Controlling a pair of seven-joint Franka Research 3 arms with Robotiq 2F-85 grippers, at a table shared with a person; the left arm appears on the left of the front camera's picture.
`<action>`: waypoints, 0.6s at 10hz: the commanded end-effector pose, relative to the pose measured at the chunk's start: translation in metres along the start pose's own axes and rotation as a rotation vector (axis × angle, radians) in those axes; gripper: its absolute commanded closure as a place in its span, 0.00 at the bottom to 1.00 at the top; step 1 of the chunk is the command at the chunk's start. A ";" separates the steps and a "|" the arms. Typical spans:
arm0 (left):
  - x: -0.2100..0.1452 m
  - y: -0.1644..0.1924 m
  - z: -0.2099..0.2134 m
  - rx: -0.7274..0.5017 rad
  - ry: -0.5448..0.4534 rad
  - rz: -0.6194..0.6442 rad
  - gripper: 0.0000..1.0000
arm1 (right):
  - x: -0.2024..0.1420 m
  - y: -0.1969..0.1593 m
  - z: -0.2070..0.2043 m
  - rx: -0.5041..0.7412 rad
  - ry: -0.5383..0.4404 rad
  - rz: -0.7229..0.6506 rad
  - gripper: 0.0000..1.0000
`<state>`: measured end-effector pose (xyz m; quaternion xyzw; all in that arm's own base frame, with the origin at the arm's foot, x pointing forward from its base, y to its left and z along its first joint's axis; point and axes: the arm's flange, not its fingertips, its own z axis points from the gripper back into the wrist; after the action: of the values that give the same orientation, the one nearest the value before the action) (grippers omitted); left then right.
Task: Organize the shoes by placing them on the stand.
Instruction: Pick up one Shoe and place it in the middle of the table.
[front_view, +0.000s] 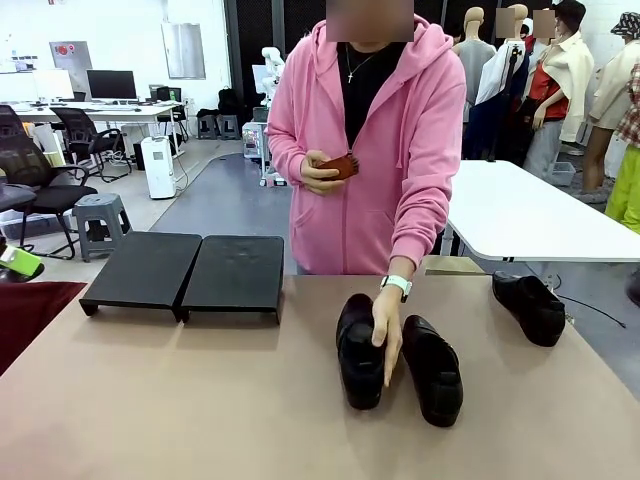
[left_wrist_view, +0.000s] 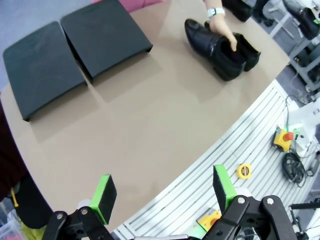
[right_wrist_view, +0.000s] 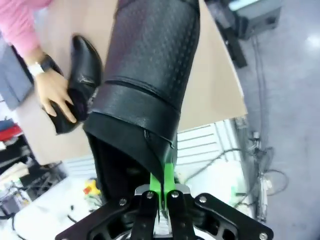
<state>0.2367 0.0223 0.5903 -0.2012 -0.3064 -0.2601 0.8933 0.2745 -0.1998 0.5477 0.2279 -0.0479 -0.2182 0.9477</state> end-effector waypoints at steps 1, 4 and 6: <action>-0.001 0.001 0.001 -0.013 -0.002 -0.013 0.00 | 0.013 0.031 -0.029 0.049 -0.024 0.059 1.00; -0.001 0.001 0.001 -0.013 -0.002 -0.013 0.00 | 0.009 0.076 -0.026 0.033 -0.023 0.277 1.00; -0.001 0.001 0.001 -0.013 -0.002 -0.013 0.00 | -0.035 0.144 -0.018 0.046 -0.091 0.599 1.00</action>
<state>0.2367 0.0222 0.5903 -0.2011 -0.3062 -0.2602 0.8934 0.3129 -0.0843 0.5791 0.1999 -0.1089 -0.0033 0.9737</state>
